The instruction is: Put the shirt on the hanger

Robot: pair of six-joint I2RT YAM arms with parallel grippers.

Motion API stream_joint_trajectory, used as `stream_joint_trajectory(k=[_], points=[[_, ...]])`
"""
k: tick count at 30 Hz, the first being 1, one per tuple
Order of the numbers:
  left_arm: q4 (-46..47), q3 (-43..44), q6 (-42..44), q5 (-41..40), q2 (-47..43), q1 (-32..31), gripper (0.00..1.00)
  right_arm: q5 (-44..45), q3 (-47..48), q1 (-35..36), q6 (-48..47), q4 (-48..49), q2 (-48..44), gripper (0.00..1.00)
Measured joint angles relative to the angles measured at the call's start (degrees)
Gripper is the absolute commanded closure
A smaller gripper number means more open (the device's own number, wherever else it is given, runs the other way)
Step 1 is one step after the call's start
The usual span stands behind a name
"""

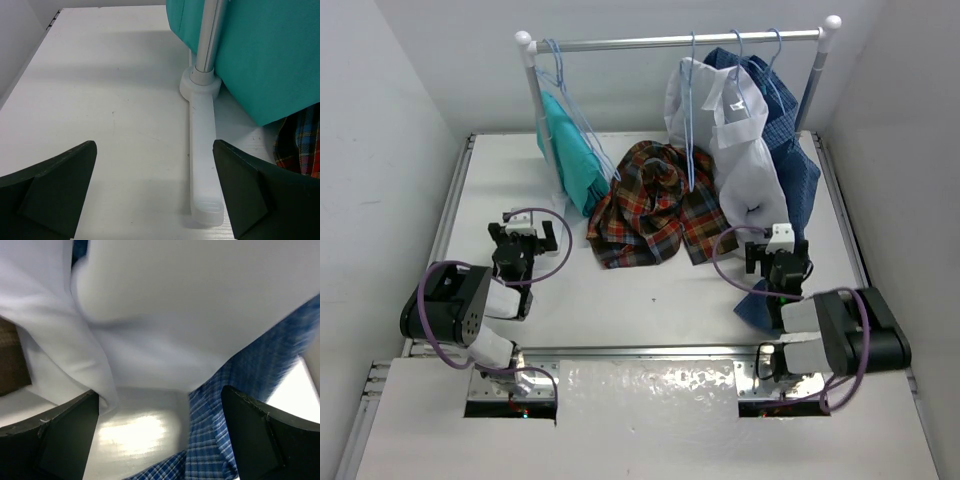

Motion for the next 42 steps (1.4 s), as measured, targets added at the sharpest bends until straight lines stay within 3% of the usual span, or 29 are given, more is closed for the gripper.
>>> stream_joint_trajectory(k=[6, 9, 10, 11, 13, 17, 23, 26, 30, 35, 40, 42], points=[[-0.7, 0.1, 0.1, 0.5, -0.3, 0.0, 0.0, -3.7, 1.2, 0.0, 2.3, -15.3, -18.8, 0.01], [-11.9, 4.0, 1.5, 3.4, -5.0, -0.1, 0.0, -8.1, 4.7, 0.0, 5.5, -27.8, -28.3, 0.01], [-16.2, 6.3, 2.6, 4.5, -7.5, -0.4, 0.0, -10.9, 5.9, 0.0, 6.3, -31.3, -31.3, 0.1], [-19.3, 8.0, 3.6, 5.0, -9.9, -0.8, 0.0, -14.6, 6.9, -0.1, 6.8, -34.3, -34.2, 0.37], [-23.0, 9.1, 6.0, 5.6, -16.3, -1.3, 0.0, -20.7, 8.1, 0.3, 7.8, -39.4, -38.2, 0.54], [-30.5, 5.2, 11.3, 5.7, -31.3, -1.7, 0.0, -23.4, 11.9, 6.7, 8.9, -54.1, -41.7, 0.43], [-40.5, -1.5, 23.2, 5.8, -49.3, -1.9, 0.0, -16.5, 12.4, 27.8, 7.8, -62.9, -43.9, 0.26], [-46.0, -2.6, 29.9, 5.6, -57.2, -1.9, 0.0, -14.2, 13.6, 32.5, 8.3, -60.2, -37.2, 0.13], [-52.6, -0.4, 34.5, 5.0, -61.4, -1.9, 0.0, -13.2, 15.7, 32.9, 13.8, -43.9, -19.7, 0.1], [-57.2, 5.5, 32.4, 2.4, -56.5, -1.9, 0.0, -10.9, 25.9, 32.6, 25.9, -26.7, 4.9, 0.1], [-56.7, 7.5, 31.3, 1.9, -49.7, -1.9, 0.0, -9.3, 38.6, 31.5, 33.1, -20.9, 19.4, 0.11], [-56.3, 7.5, 31.3, 2.8, -47.3, -1.9, 0.0, -9.1, 43.9, 31.1, 34.3, -20.3, 23.7, 0.16]])
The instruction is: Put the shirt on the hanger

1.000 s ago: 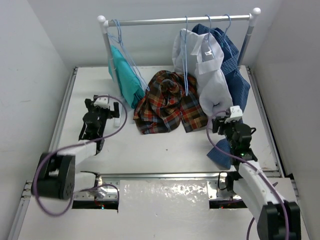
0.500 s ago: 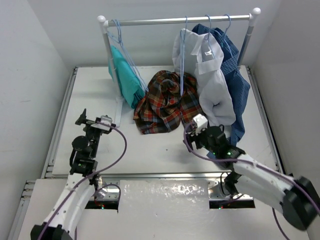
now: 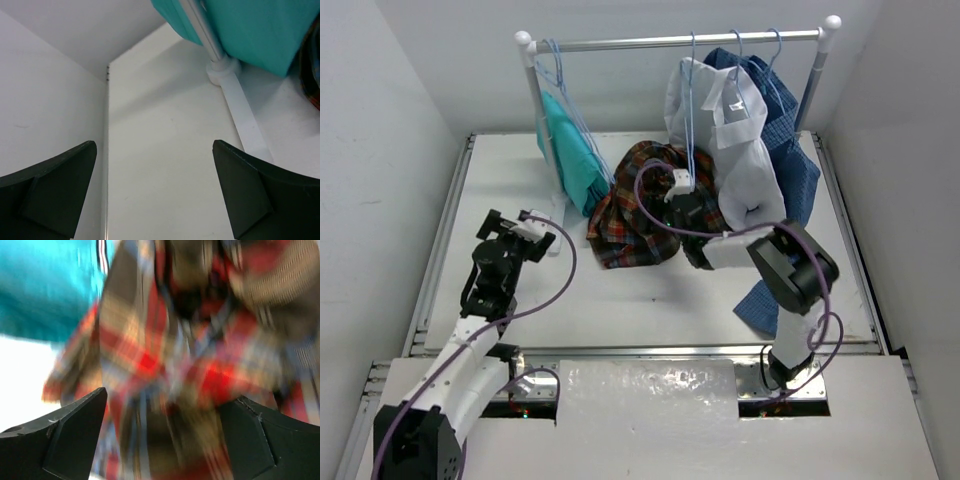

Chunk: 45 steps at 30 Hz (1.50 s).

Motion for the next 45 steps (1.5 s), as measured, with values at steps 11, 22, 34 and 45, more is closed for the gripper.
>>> stream_joint_trajectory(k=[11, 22, 34, 45], points=[[2.8, 0.2, -1.9, 6.7, 4.7, -0.1, 0.09, -3.3, -9.8, 2.8, -11.2, -5.2, -3.0, 1.0], [-5.7, 6.3, -2.5, 18.4, 2.4, -0.6, 0.23, -17.6, -21.5, 19.9, -38.0, -42.6, -53.8, 0.01], [-21.4, 20.6, 4.3, 26.5, 22.4, -24.9, 0.03, -10.8, -11.8, -3.6, -21.9, -52.6, -46.8, 0.28], [-26.0, 23.7, 17.5, 24.8, 38.0, -25.6, 1.0, -6.6, -18.9, -5.6, -14.1, -34.3, -28.8, 0.57]])
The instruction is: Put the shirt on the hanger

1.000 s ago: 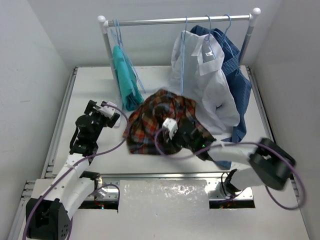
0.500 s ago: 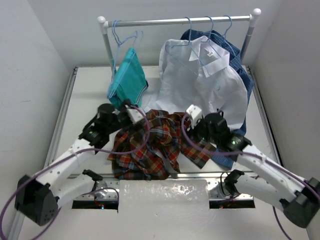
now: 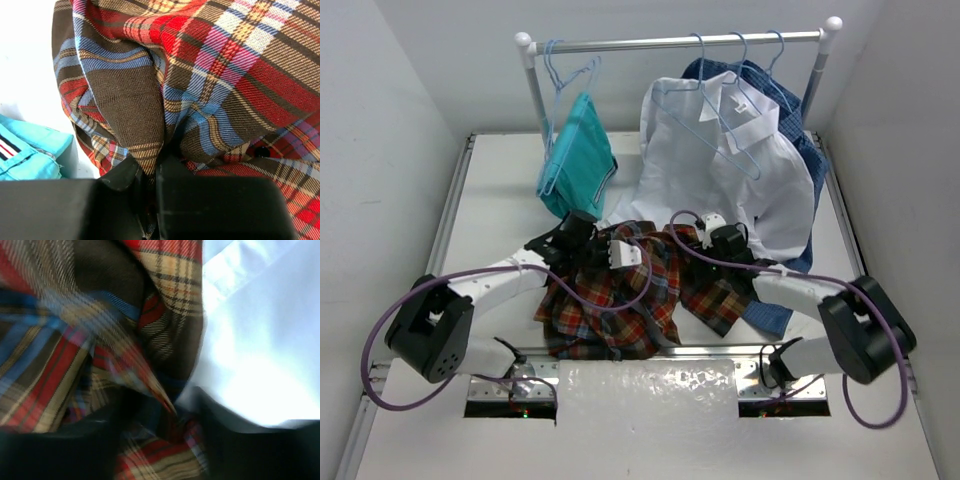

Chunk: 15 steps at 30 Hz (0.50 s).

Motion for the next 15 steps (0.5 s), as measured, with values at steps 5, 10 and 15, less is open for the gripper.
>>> stream_joint_trajectory(k=[5, 10, 15], points=[[-3.1, 3.4, -2.8, 0.6, -0.9, 1.0, 1.0, -1.2, 4.1, 0.0, -3.2, -2.1, 5.6, 1.0], [-3.6, 14.5, -11.2, 1.6, -5.5, 6.5, 1.0, -3.3, 15.7, 0.0, -9.7, -12.2, 0.0, 1.0], [-0.4, 24.3, -15.5, 2.9, -13.3, 10.2, 1.0, -8.2, 31.9, 0.6, -17.2, -19.9, -12.3, 1.0]])
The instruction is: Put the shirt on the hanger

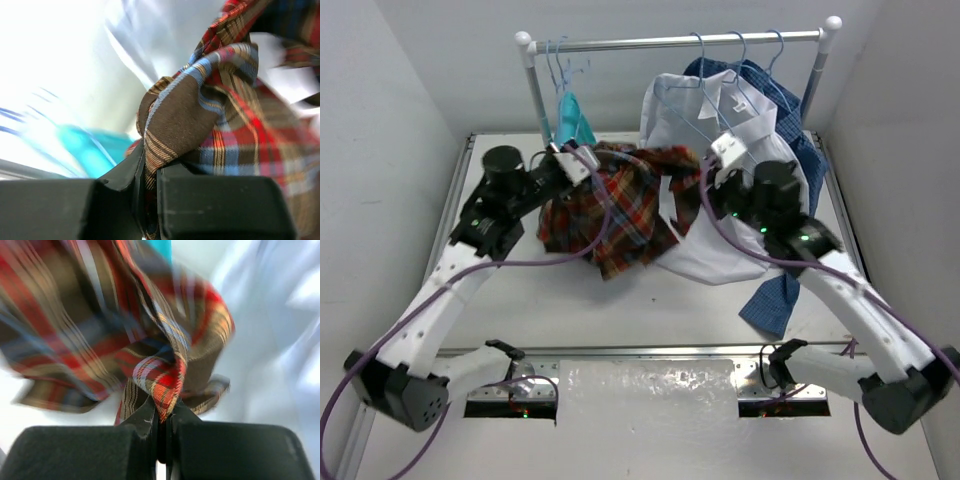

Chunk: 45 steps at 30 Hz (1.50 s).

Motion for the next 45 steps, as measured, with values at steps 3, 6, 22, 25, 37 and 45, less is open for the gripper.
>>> stream_joint_trajectory(k=[3, 6, 22, 25, 37, 45], points=[[2.8, 1.5, -2.3, 2.6, -5.4, -0.1, 1.0, -3.0, 11.0, 0.4, -3.5, -3.0, -3.2, 1.0], [4.8, 1.5, -5.3, 4.5, -8.8, -0.1, 1.0, -5.0, 19.0, 0.6, -5.9, -4.2, -4.3, 1.0], [-1.6, -13.5, -6.3, 6.0, -11.4, -0.1, 0.0, -12.5, 21.4, 1.0, -10.9, -8.6, -0.8, 1.0], [-2.4, -13.3, -6.2, 8.6, -11.4, -0.1, 0.0, -13.1, 19.0, 3.5, -10.3, -7.7, -0.7, 1.0], [4.6, -6.6, -9.4, 14.6, -6.4, -4.7, 0.0, -16.5, 17.6, 14.2, -8.6, -3.8, 8.2, 1.0], [4.0, -6.6, -4.7, 20.3, -1.6, -5.3, 0.0, -18.2, 15.7, 14.2, -5.6, -0.4, 8.1, 1.0]])
